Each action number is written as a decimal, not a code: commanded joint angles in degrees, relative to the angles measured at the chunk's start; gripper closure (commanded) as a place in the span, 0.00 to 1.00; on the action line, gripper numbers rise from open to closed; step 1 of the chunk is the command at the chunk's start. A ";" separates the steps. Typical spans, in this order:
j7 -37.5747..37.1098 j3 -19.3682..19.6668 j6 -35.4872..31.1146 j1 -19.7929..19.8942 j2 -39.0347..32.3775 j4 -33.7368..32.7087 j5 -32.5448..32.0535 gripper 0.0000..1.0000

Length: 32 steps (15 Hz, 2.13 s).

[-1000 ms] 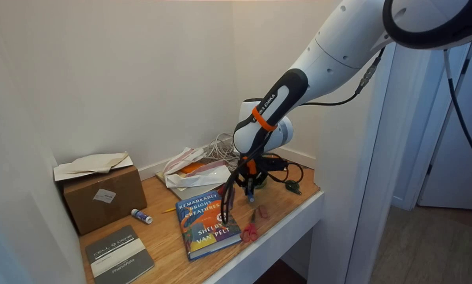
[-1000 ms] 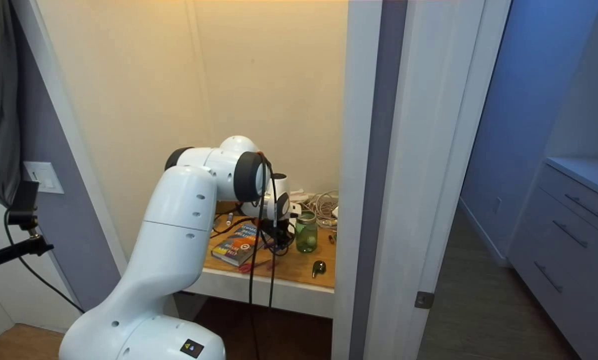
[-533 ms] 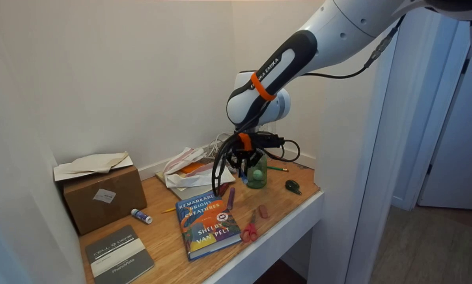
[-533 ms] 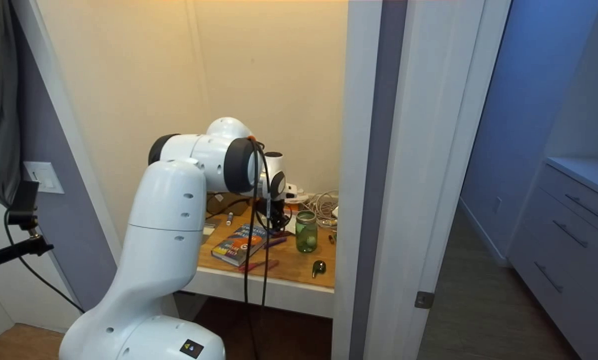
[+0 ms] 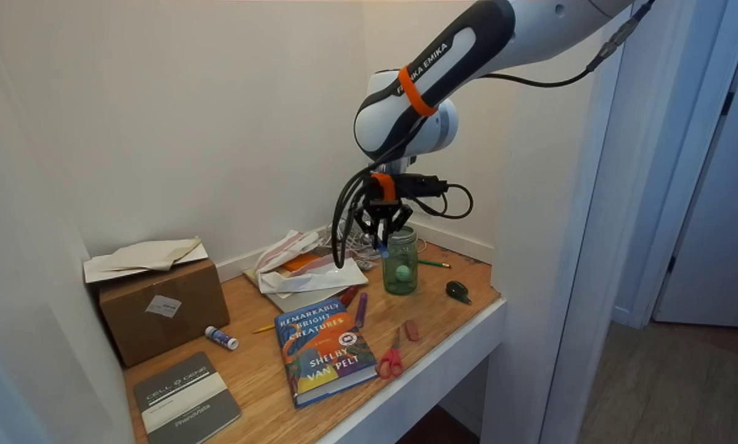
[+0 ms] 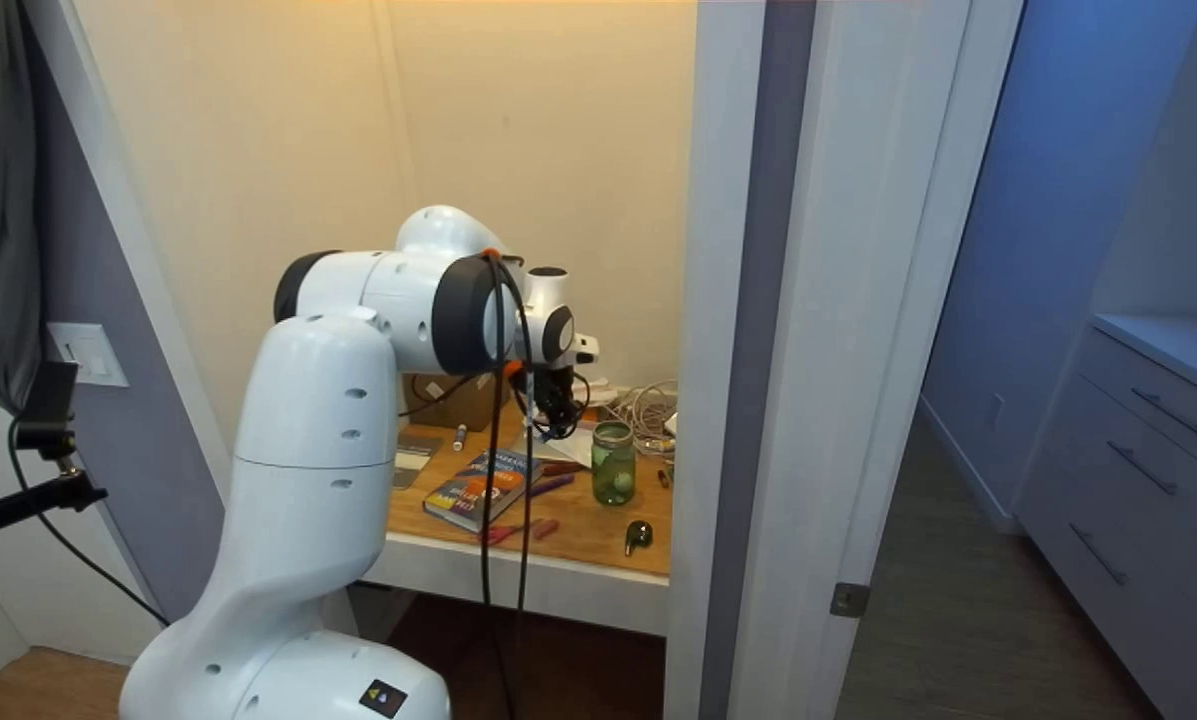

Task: Put the blue marker on the green bottle

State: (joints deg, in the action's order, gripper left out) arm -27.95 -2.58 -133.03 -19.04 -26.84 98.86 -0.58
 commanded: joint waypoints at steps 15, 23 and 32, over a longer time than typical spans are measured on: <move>14.92 0.51 16.81 4.57 -14.21 -24.05 -3.77 0.95; 15.98 0.73 18.95 4.55 -17.67 -29.89 -4.41 0.90; 16.02 0.96 19.67 4.37 -19.23 -32.57 -4.62 0.07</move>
State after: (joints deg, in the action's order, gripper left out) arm -12.70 -1.78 -115.28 -14.45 -44.59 69.51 -4.23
